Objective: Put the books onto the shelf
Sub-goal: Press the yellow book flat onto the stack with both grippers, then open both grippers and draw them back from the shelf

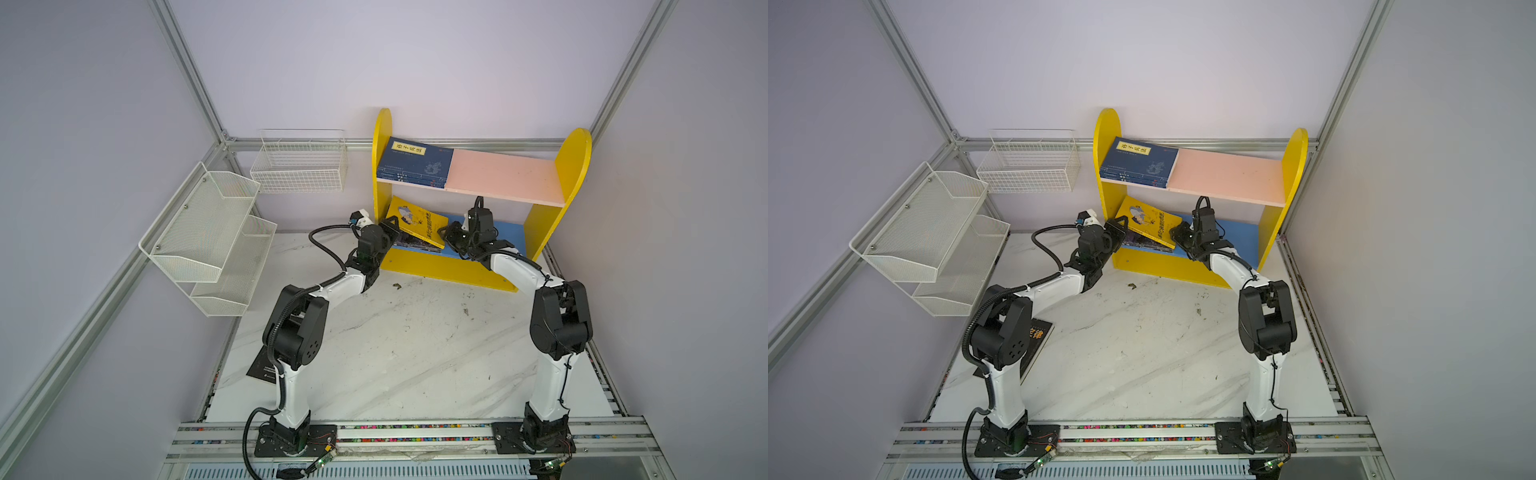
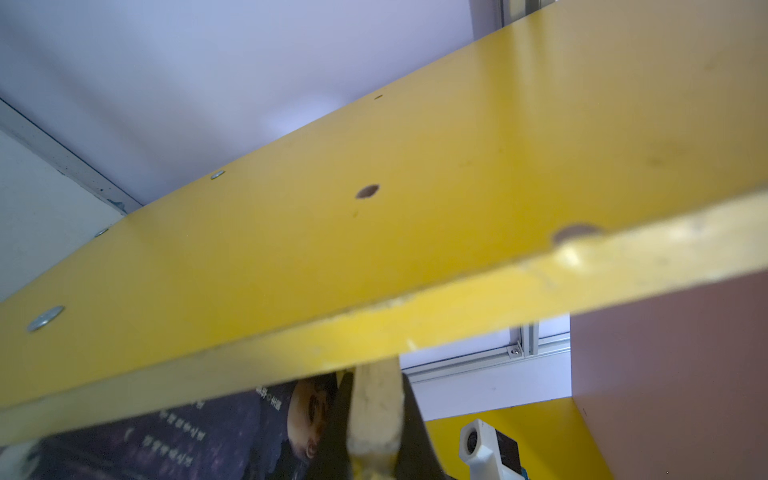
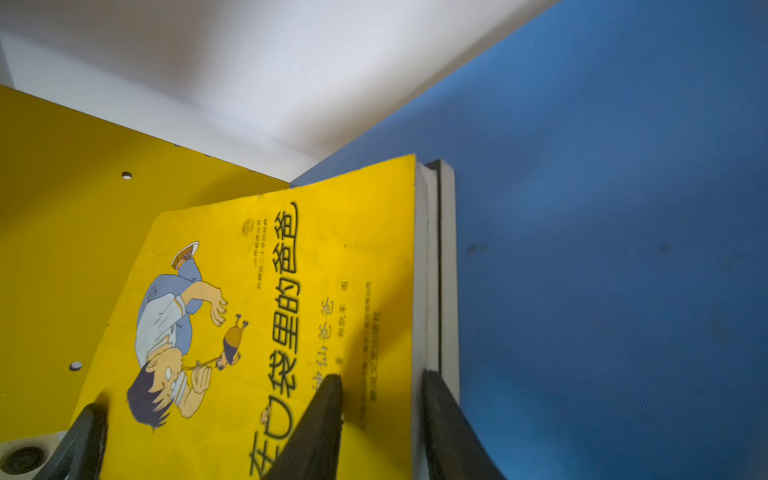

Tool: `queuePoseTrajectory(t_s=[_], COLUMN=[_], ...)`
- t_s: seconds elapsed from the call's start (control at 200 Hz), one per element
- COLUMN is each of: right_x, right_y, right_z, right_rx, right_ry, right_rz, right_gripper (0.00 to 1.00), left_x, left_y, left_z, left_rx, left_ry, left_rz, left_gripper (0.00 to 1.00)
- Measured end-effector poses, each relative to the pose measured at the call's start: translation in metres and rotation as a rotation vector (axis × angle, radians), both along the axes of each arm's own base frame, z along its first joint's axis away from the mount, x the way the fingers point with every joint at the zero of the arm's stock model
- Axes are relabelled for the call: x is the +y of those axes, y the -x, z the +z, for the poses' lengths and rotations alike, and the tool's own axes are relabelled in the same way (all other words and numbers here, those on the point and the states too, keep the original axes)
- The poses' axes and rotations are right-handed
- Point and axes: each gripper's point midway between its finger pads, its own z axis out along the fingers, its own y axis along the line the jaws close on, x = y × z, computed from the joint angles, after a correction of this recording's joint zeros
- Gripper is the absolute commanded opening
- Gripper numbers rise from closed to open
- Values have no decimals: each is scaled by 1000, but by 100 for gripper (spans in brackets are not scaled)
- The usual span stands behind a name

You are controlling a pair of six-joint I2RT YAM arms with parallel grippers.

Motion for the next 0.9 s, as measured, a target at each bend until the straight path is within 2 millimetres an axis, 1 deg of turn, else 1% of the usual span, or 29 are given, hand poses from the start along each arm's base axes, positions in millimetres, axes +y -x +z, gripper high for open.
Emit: queuePoseTrajectory(t_s=[0.055, 0.09, 0.155, 0.185, 0.235, 0.305, 0.365, 0.445, 0.54, 0.615, 0.68, 0.735, 0.785, 0.805, 0.9], right_x=[0, 0, 0, 0, 0, -1, -1, -1, -1, -1, -1, -1, -1, -1, 2], right_y=[0, -1, -1, -1, -2, -4, -4, -5, -5, -5, -5, -5, -6, -6, -4], right_z=[-2, -2, -3, -3, -3, -4, -4, -4, -4, -4, -4, -3, -3, -3, -3], right_rx=[3, 3, 6, 6, 7, 5, 4, 3, 2, 2, 1, -1, -5, -7, -15], right_ry=[5, 7, 9, 11, 14, 17, 20, 21, 24, 25, 26, 29, 33, 38, 58], right_rz=[-4, -6, -9, -11, -15, -20, -24, -26, -30, -31, -33, -35, -37, -36, -21], right_gripper=[31, 30, 30, 30, 29, 29, 29, 28, 28, 28, 29, 31, 36, 41, 54], left_x=[0, 0, 1, 2, 2, 2, 2, 3, 3, 7, 14, 22, 32, 36, 61], left_y=[0, 0, 0, 1, 2, 4, 5, 7, 12, 19, 27, 32, 36, 37, 40], left_z=[-2, -2, -6, -8, -15, -25, -33, -36, -30, -26, -24, -23, -22, -22, -23], left_rx=[5, 7, 12, 18, 32, 56, 77, 90, 101, 117, 135, 151, 164, 170, 188], left_ry=[-2, -3, -7, -5, -13, -19, -29, -30, -37, -45, -58, -66, -82, -91, -163], left_rz=[1, 1, 4, 5, 4, 2, -1, -5, -17, -23, -28, -36, -37, -44, -74], left_gripper=[11, 15, 28, 37, 49, 58, 68, 77, 85, 89, 92, 94, 95, 95, 94])
